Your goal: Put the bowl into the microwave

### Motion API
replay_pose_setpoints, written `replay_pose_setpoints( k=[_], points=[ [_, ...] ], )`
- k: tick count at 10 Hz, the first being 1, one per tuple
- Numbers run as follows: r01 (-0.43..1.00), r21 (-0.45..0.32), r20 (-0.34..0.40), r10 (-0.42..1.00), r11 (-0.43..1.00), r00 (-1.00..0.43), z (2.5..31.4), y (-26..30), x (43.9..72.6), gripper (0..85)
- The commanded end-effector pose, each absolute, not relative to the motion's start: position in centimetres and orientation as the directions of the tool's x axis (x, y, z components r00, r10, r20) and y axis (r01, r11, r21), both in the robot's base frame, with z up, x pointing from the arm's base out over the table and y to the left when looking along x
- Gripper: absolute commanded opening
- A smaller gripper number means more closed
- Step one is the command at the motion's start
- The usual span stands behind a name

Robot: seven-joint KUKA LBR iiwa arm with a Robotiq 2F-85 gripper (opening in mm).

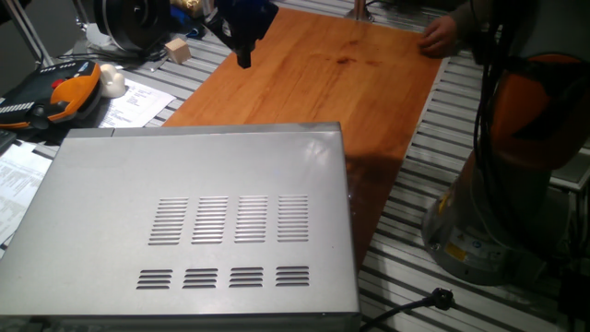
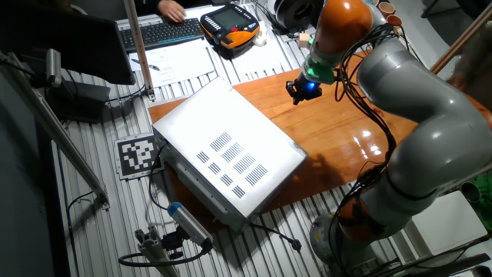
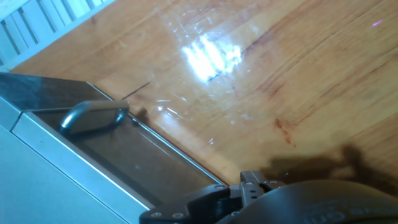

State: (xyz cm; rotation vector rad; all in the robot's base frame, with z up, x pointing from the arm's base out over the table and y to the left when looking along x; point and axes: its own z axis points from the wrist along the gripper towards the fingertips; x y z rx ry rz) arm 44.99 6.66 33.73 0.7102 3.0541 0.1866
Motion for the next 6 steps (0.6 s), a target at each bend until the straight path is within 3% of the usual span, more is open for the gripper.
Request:
replay_pose_setpoints(
  k=[1,5,6],
  points=[
    [0.442,0.118,0.027,0.442,0.889,-0.897,33.7,6.7,45.0,0.0],
    [0.453,0.117,0.051,0.45,0.884,-0.891,33.2,7.5,45.6,0.0],
    [0.449,0.096,0.024,0.449,0.888,-0.893,33.0,8.0,45.6,0.0]
  ],
)
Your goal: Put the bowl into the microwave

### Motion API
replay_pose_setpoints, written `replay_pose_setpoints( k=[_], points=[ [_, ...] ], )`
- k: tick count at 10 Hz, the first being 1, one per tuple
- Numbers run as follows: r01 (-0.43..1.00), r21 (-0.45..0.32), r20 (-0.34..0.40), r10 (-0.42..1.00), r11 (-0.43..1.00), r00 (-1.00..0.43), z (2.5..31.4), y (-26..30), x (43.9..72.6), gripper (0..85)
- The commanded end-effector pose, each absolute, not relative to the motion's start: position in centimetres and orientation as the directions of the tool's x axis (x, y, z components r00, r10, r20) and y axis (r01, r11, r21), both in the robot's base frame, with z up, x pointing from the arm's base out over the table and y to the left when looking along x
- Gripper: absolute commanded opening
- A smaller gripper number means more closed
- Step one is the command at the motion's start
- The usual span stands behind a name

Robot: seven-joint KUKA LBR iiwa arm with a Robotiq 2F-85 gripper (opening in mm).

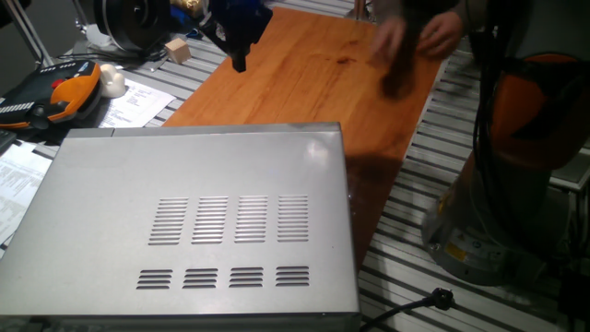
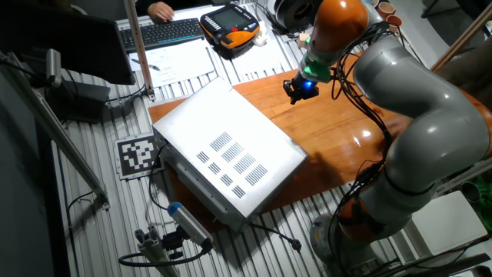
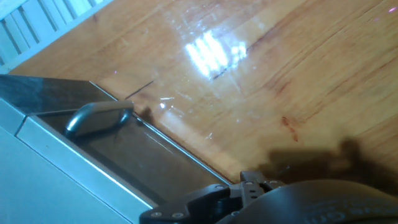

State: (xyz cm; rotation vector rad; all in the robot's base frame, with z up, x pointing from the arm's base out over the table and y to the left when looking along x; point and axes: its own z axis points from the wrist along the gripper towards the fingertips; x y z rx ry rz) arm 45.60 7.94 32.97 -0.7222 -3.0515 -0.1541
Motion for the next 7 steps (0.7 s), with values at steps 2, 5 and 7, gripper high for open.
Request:
replay_pose_setpoints(
  k=[2,5,7],
  points=[
    [0.457,0.09,0.032,0.456,0.885,-0.889,32.94,8.02,45.62,0.0],
    [0.566,0.023,0.023,0.566,0.824,-0.824,32.94,8.02,45.62,0.0],
    [0.565,0.014,0.015,0.565,0.825,-0.825,32.94,8.02,45.62,0.0]
  ],
)
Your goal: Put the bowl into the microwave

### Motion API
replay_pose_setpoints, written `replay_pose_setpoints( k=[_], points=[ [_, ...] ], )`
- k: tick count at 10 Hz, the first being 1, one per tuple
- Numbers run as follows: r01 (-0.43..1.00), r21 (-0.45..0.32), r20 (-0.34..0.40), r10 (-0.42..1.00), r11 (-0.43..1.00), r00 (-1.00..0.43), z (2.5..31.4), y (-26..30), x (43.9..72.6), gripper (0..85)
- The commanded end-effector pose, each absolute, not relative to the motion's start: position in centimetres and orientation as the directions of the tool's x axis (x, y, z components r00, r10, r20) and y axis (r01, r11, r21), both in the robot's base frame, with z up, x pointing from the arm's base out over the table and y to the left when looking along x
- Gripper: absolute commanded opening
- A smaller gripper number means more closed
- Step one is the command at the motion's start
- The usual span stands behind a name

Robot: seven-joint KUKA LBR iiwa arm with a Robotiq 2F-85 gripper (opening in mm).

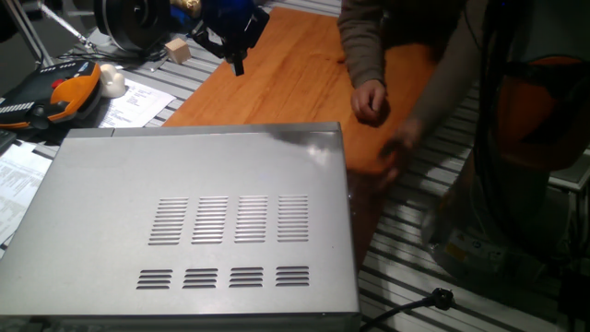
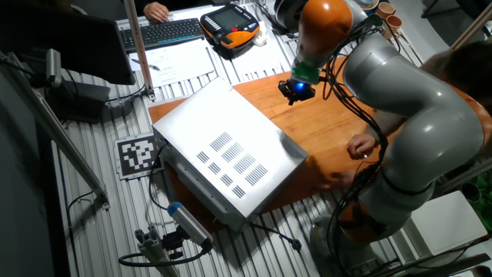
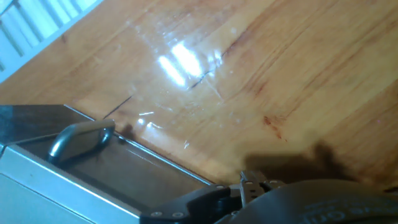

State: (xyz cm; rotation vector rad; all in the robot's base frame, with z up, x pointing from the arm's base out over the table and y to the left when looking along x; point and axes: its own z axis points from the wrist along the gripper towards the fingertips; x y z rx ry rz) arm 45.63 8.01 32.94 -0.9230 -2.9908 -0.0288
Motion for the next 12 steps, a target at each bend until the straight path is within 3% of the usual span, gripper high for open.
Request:
replay_pose_setpoints(
  k=[1,3,5,7,10,12],
  points=[
    [0.568,0.014,0.034,0.567,0.823,-0.823,32.9,8.0,45.6,0.0],
    [0.591,0.021,0.067,0.589,0.806,-0.806,32.9,8.0,45.6,0.0],
    [0.613,0.058,0.099,0.606,0.788,-0.789,35.3,7.2,45.0,0.0],
    [0.623,0.081,0.078,0.618,0.778,-0.782,36.7,6.7,44.5,0.0],
    [0.642,0.22,0.017,0.655,0.734,-0.755,37.5,6.2,44.6,0.0],
    [0.634,0.21,0.024,0.644,0.744,-0.764,38.1,5.2,45.2,0.0]
  ],
)
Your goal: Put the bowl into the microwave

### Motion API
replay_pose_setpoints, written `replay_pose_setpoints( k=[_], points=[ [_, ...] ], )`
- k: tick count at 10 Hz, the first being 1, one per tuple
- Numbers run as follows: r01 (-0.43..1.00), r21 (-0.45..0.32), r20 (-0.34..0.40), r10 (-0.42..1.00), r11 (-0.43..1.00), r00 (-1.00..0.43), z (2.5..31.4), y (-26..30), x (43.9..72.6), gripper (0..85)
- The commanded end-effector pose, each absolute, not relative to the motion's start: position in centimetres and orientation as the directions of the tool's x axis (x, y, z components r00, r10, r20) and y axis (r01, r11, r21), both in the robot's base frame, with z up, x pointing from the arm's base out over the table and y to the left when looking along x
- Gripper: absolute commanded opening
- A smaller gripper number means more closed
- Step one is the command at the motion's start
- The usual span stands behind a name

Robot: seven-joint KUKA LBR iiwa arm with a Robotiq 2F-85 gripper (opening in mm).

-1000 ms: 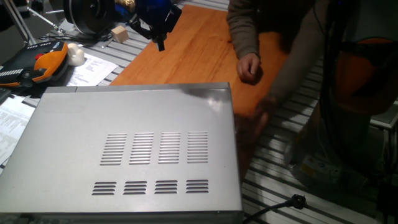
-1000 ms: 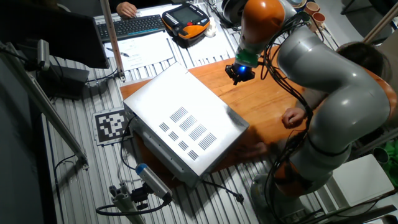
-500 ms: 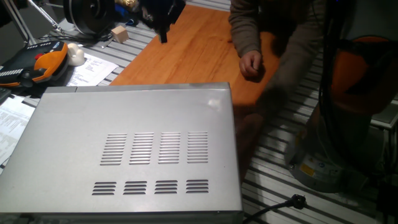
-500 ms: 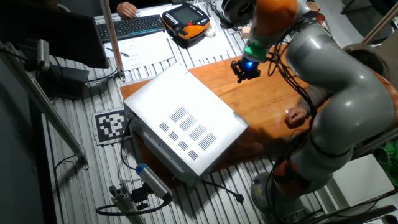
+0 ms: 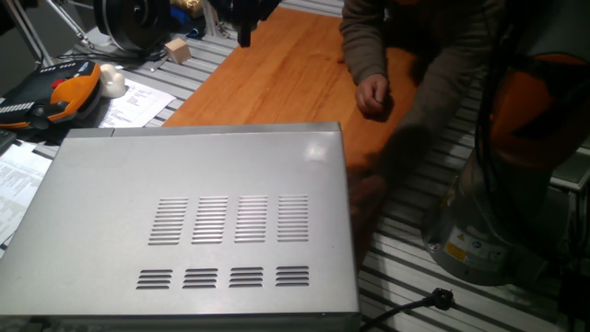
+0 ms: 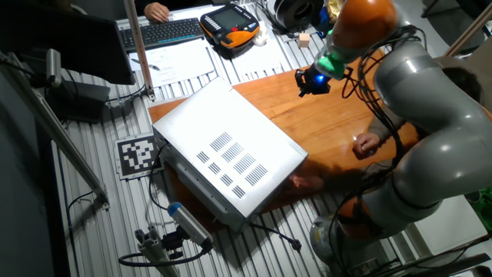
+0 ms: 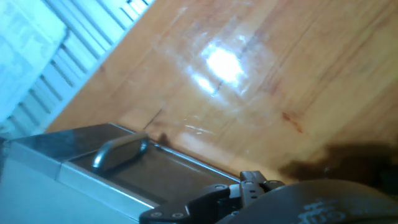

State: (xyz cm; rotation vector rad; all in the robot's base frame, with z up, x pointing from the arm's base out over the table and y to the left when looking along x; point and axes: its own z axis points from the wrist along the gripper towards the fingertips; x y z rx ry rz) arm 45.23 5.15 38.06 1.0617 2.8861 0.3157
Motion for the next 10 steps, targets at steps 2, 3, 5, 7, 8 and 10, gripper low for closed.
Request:
replay_pose_setpoints(
  k=[2,3,5,7,8,10],
  points=[
    [0.639,0.184,0.012,0.649,0.747,-0.761,37.86,5.27,45.44,0.0],
    [0.644,0.175,0.012,0.653,0.744,-0.757,37.81,5.26,45.49,0.0],
    [0.645,0.176,0.018,0.652,0.744,-0.758,37.77,5.26,45.48,0.0],
    [0.642,0.18,0.024,0.65,0.745,-0.76,37.87,5.32,45.32,0.0],
    [0.64,0.184,0.024,0.647,0.746,-0.762,37.89,5.33,45.28,0.0],
    [0.628,0.185,0.018,0.636,0.756,-0.771,37.89,5.31,45.3,0.0]
  ],
)
